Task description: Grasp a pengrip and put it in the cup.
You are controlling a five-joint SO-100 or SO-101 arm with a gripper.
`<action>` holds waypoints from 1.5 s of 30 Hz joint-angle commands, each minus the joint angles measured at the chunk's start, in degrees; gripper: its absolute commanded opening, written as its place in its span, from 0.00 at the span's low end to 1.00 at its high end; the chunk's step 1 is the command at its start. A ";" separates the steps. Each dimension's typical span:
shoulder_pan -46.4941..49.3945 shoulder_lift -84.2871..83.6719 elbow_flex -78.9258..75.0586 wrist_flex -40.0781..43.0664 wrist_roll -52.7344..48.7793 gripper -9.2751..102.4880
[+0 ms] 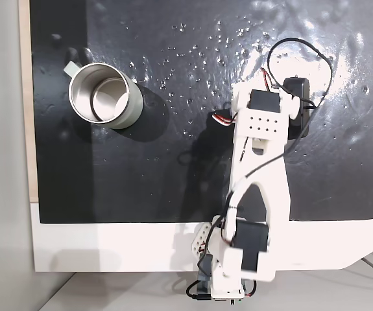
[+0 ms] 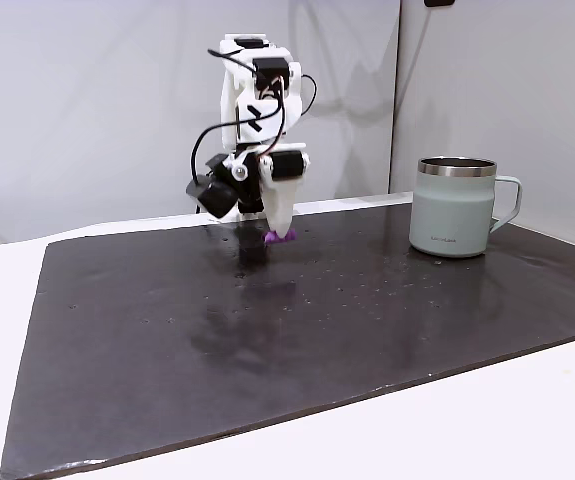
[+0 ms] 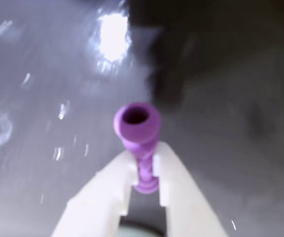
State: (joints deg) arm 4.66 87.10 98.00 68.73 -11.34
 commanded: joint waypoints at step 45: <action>-39.11 -14.85 -68.73 26.46 8.79 0.08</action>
State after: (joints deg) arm -32.52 72.77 34.37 96.15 -1.76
